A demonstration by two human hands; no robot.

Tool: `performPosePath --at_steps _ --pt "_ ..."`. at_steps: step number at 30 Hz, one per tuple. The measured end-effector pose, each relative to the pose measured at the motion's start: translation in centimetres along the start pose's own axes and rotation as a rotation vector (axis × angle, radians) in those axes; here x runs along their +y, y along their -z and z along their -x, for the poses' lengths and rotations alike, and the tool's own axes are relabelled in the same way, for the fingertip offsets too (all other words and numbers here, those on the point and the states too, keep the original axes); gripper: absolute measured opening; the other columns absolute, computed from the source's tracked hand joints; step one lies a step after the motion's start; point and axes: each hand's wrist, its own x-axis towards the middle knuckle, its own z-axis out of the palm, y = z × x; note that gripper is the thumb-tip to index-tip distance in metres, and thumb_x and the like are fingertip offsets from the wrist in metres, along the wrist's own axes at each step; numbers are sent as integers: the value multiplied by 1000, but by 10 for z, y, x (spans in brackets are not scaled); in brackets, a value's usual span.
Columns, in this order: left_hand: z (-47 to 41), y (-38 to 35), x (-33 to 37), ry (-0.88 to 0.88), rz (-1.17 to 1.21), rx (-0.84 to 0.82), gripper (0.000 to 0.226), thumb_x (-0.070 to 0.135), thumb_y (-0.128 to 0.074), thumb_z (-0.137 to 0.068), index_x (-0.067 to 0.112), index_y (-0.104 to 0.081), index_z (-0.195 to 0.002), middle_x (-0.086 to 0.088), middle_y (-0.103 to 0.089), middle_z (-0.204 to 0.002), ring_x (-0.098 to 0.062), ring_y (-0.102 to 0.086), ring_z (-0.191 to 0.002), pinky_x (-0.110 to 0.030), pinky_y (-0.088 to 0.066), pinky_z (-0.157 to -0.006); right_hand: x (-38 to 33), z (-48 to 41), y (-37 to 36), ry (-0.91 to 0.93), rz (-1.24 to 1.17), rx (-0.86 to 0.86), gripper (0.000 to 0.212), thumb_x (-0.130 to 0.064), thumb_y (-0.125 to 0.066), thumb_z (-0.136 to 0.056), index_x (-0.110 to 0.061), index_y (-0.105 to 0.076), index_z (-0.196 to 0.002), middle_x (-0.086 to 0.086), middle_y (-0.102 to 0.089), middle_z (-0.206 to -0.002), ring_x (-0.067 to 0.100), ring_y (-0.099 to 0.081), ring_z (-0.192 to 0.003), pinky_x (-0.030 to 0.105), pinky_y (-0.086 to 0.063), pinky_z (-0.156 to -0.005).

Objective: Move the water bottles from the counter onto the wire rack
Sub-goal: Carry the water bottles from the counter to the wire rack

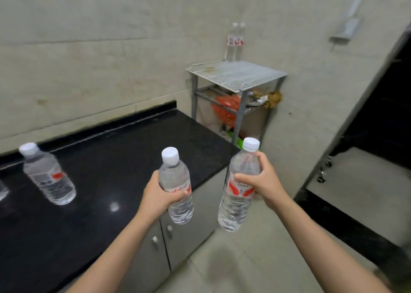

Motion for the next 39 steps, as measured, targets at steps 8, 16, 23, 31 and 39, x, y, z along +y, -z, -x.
performPosePath --at_steps 8,16,23,31,39 --pt "-95 -104 38 -46 73 -199 73 34 -79 -31 18 -57 -99 -5 -70 -97 -21 -67 -90 -43 -55 -83 18 -60 90 -76 -50 206 55 -9 -75 -48 -26 -52 -95 0 -64 -92 7 -66 -73 17 -54 -62" --pt "-229 -188 76 -91 109 -350 72 32 -79 -34 20 -58 -101 -2 -71 -98 -17 -68 -90 -40 -55 -83 7 -182 158 -42 67 286 56 5 -79 -61 -27 -51 -98 1 -65 -98 8 -66 -80 17 -56 -67" --pt "-313 -252 137 -194 117 -458 77 37 -80 -32 21 -57 -104 -1 -70 -101 -17 -67 -93 -45 -53 -88 -3 -258 212 -24 48 433 60 -8 -84 -51 -29 -52 -97 -2 -66 -97 8 -67 -80 20 -57 -67" --pt "-384 -308 219 -359 249 -454 60 30 -79 -34 27 -61 -92 12 -74 -87 -5 -70 -80 -18 -54 -65 -10 -346 285 81 -34 435 53 6 -77 -60 -27 -53 -94 -2 -66 -89 2 -67 -65 15 -54 -56" --pt "-454 -352 265 -397 225 -187 65 5 -85 -49 16 -57 -107 2 -71 -94 -4 -69 -79 -12 -52 -57 -23 -482 354 201 -74 208 56 -1 -78 -49 -25 -53 -93 -6 -70 -79 0 -68 -66 14 -52 -56"
